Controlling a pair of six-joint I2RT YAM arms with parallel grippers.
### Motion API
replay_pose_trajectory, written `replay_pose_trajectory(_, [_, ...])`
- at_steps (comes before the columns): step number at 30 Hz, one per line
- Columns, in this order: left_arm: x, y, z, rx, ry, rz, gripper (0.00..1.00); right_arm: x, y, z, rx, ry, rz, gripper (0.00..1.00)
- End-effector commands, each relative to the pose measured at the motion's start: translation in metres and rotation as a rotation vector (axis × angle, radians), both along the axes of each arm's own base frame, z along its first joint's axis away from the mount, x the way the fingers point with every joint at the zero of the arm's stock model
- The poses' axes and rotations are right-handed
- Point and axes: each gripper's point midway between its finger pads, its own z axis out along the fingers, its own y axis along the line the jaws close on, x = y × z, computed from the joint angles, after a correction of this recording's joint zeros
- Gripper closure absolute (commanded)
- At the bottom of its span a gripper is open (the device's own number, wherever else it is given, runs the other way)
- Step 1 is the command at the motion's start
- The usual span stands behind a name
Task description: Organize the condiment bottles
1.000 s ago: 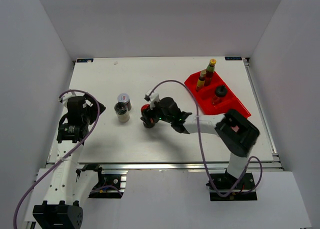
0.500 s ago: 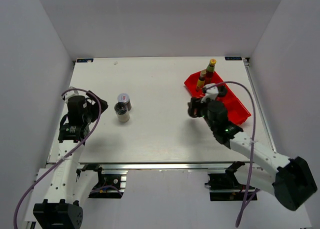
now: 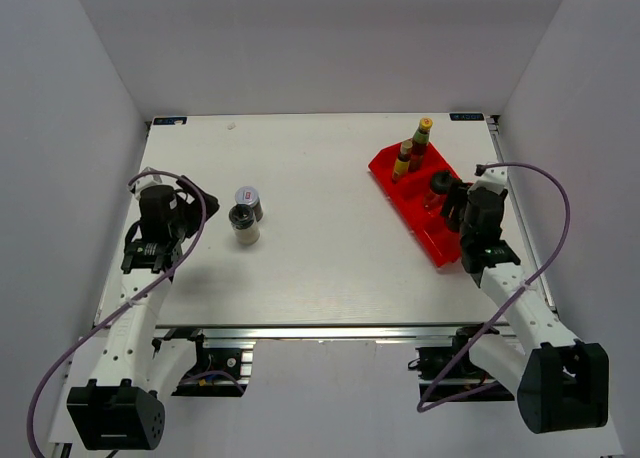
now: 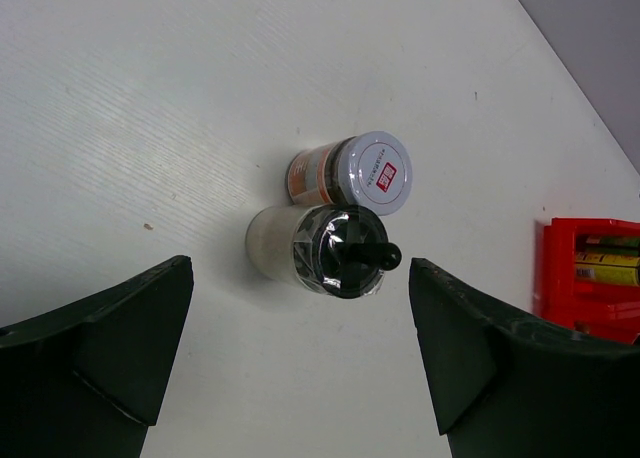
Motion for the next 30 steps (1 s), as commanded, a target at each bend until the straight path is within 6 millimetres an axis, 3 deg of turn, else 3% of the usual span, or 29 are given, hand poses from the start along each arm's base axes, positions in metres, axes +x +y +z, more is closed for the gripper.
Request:
replay_pose_trajectory(1, [0.008,-0.002,0.015,0.008,-0.054,-0.018,0.02,0.017,-0.017,0.043,0.045,-0.167,-0.050,0.74])
replay_pose_trajectory(13, [0.019,-0.003,0.005,0.008,-0.050,-0.024,0.02,0.036,-0.043,0.002,0.040,-0.114,-0.110,0.71])
replay_pose_trajectory(17, [0.020,-0.006,0.000,-0.002,-0.051,-0.042,0.02,0.046,-0.045,-0.001,0.035,-0.173,-0.112,0.69])
replay_pose_trajectory(19, [0.020,-0.008,-0.003,-0.005,-0.047,-0.054,0.02,0.047,-0.059,-0.007,0.031,-0.162,-0.150,0.69])
replay_pose_trajectory(22, [0.020,-0.007,-0.006,-0.001,-0.043,-0.046,0.02,0.048,-0.063,-0.013,0.028,-0.151,-0.161,0.68])
replay_pose_trajectory(25, [0.019,-0.006,-0.008,0.000,-0.041,-0.045,0.02,0.045,-0.064,-0.019,0.021,-0.137,-0.163,0.57])
replay_pose_trajectory(26, [0.019,-0.007,-0.008,-0.002,-0.040,-0.045,0.02,0.043,-0.067,-0.019,0.024,-0.138,-0.184,0.47])
replay_pose_trajectory(30, [0.018,-0.007,-0.008,0.001,-0.038,-0.049,0.02,0.043,-0.063,-0.017,0.033,-0.131,-0.166,0.27])
